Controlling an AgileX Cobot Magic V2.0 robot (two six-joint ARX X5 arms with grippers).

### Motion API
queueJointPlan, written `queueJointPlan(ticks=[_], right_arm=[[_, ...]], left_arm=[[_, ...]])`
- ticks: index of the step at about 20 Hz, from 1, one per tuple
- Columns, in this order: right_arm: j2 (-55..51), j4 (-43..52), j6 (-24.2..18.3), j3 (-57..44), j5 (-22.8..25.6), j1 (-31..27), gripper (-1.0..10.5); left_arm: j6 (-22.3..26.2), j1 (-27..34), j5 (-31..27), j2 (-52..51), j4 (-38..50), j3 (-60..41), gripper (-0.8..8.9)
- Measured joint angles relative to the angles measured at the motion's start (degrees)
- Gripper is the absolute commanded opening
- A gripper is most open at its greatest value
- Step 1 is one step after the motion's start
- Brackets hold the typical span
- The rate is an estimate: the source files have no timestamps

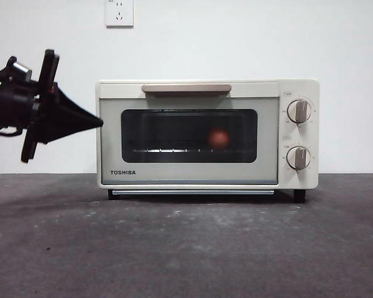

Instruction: Eggoven

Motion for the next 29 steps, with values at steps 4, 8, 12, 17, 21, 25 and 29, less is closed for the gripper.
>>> queueJointPlan(ticks=[4, 8, 12, 17, 21, 25, 29], right_arm=[[0.0, -0.7, 0.0, 0.0, 0.0, 0.0, 3.1], [0.0, -1.6, 0.0, 0.0, 0.0, 0.0, 3.1], [0.0, -1.8, 0.0, 0.0, 0.0, 0.0, 3.1], [0.6, -2.4, 0.0, 0.0, 0.0, 0.0, 3.1], [2.0, -3.0, 0.0, 0.0, 0.0, 0.0, 2.9], [3.3, -1.2, -0.2, -0.6, 0.0, 0.0, 2.7], [3.3, 5.0, -0.5, -5.2, 0.0, 0.0, 2.6]], left_arm=[[-2.0, 0.0, 0.0, 0.0, 0.2, 1.0, 0.07], [-2.7, 0.0, 0.3, -0.4, -1.8, 1.0, 0.07], [-2.5, -0.6, 0.3, -3.8, -5.9, 1.0, 0.07], [2.6, -2.8, -0.4, -11.4, -16.8, 1.0, 0.07], [11.0, -5.7, -6.6, -19.2, -31.3, 1.0, 0.07], [19.5, -8.9, -14.3, -27.4, -44.2, 1.0, 0.07], [24.5, -11.1, -18.2, -34.7, -50.8, 1.0, 0.07]])
